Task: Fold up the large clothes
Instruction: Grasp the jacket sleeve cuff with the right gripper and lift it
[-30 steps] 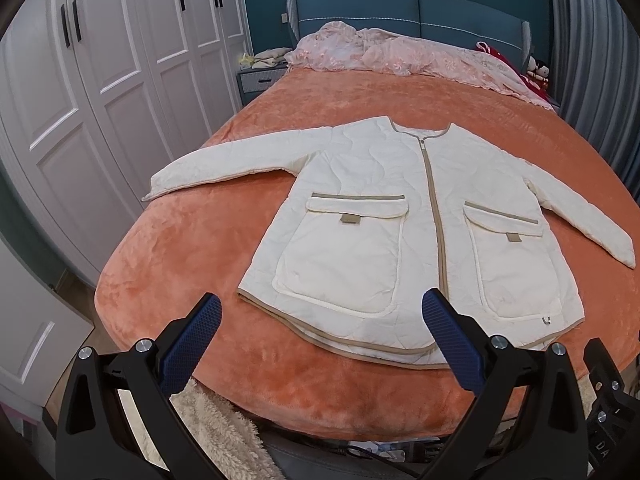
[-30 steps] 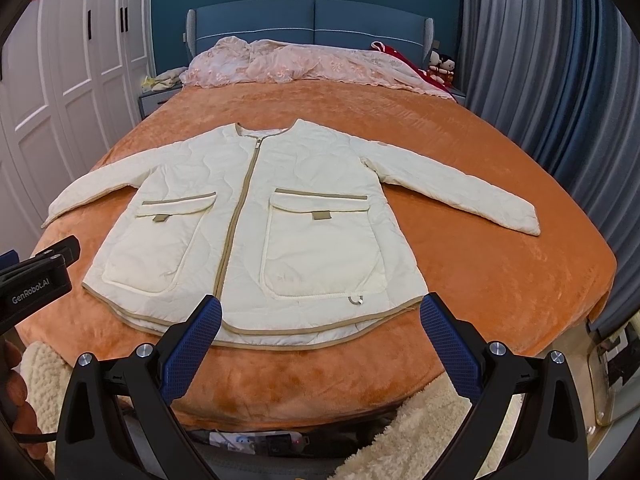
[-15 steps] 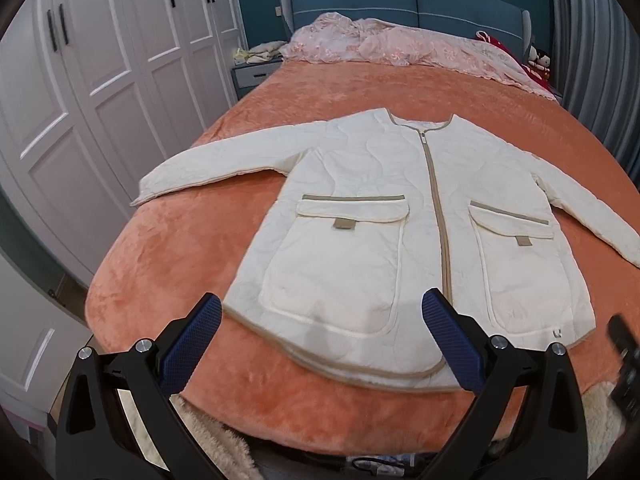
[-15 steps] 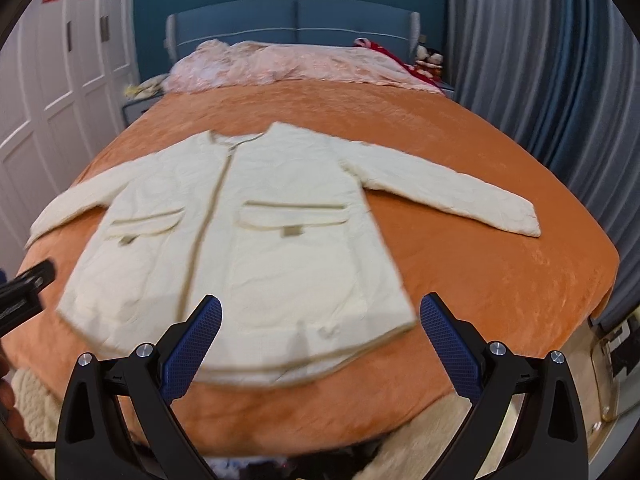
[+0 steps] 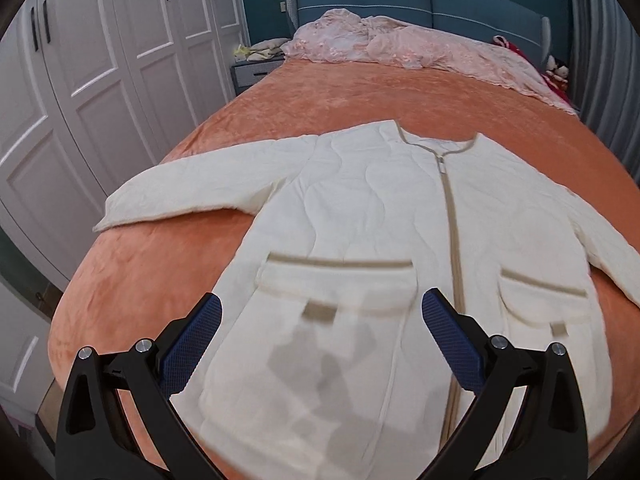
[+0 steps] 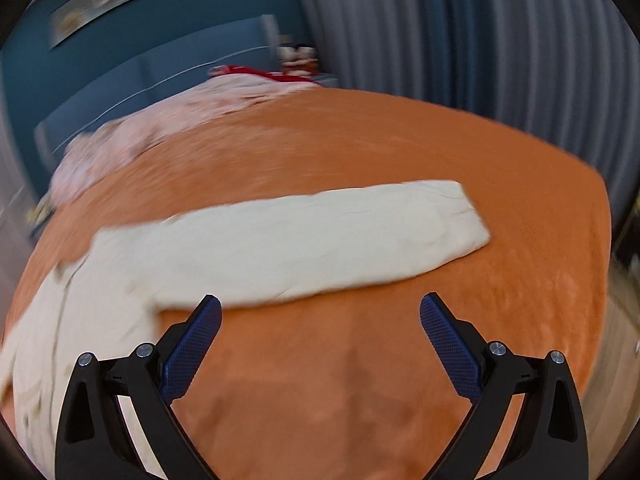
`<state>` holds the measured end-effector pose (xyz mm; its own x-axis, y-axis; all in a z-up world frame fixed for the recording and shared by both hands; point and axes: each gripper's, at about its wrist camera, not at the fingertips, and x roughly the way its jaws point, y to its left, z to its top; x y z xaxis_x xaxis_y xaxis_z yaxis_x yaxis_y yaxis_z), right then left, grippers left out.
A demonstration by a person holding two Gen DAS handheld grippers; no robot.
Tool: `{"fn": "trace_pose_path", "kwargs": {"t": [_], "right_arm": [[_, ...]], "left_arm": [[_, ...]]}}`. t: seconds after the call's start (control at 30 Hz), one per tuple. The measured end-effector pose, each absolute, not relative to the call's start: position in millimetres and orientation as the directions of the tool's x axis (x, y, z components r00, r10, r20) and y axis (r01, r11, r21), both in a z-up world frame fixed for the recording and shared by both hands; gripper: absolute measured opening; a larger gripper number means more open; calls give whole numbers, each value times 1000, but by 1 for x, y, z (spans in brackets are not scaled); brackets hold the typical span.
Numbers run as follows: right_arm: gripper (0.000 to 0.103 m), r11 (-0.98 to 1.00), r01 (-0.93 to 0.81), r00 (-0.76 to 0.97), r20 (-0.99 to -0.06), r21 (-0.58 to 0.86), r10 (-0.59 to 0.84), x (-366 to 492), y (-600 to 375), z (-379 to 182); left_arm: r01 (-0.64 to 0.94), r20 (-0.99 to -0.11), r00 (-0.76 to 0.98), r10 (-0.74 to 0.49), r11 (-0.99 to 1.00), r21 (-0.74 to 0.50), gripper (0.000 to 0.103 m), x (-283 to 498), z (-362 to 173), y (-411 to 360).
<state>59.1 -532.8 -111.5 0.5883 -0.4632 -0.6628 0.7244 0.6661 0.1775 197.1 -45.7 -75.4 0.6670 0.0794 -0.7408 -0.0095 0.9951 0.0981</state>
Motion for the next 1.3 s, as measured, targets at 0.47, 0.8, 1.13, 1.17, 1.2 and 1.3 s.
{"fn": "trace_pose_path", "kwargs": {"t": [0.47,0.8,1.13,1.17,1.2,1.3], "right_arm": [[90,326,865,499,-716,380,-489,68,-666,-190],[12,454,809,575,-665,373,-477,129,-652,-161],[11,917,235,919,-380,323,-102,251,-418,-32],[11,931,182,926,-373,316,-54,260,-396,-30],[11,942,121,929,-370,313,4,269,-371,-30],[11,955,-2,916,-382,297,121,292,-310,-39]], "left_arm": [[-40,-758,634,153,986,165,98,274,-124,-72],[-65,-771,614,169,984,164,98,289,-142,-57],[-151,-755,627,190,981,122,98,299,-130,-12],[-156,-755,628,191,981,118,98,300,-129,-7],[-164,-754,629,192,980,113,98,300,-127,-1],[-179,-751,630,198,978,107,98,299,-125,14]]}}
